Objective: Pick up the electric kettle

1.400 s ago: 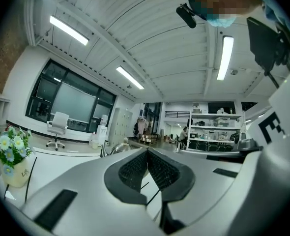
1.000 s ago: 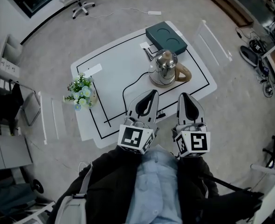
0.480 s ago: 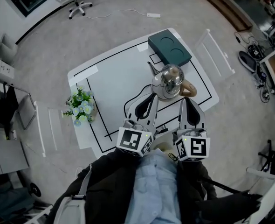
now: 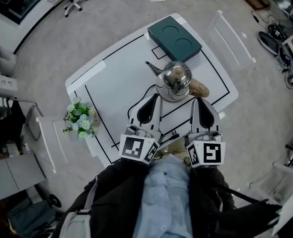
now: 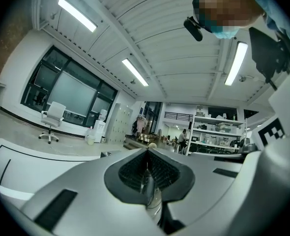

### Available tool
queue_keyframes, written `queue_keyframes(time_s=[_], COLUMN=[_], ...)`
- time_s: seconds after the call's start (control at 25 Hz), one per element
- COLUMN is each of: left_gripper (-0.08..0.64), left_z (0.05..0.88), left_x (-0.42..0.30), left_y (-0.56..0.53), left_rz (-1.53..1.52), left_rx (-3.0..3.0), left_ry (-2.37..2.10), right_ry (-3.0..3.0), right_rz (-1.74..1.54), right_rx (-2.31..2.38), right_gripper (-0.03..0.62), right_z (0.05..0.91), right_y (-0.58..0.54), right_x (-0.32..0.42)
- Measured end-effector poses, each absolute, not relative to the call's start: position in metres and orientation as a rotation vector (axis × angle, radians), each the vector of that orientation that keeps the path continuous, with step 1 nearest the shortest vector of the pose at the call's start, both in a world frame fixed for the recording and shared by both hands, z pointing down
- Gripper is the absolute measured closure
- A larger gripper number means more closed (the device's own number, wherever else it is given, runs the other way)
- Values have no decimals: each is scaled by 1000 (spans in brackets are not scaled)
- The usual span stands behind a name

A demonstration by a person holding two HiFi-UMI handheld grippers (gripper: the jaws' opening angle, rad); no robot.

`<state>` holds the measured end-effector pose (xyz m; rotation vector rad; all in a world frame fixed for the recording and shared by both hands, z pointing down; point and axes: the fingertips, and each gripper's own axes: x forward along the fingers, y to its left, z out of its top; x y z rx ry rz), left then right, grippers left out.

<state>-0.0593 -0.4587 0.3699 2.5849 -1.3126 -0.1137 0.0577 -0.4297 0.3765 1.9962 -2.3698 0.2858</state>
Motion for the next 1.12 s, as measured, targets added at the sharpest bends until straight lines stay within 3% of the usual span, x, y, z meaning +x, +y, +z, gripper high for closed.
queue_keyframes(time_s=[1.12], left_gripper=[540], left_z=[468], left_x=[-73], left_y=[-508], left_rz=[40], left_rx=[2506], left_ry=[-1307], right_ry=[-2140], right_rz=[579], right_rx=[2054], right_gripper=[574], right_z=[503], right_y=[-440], right_x=[74])
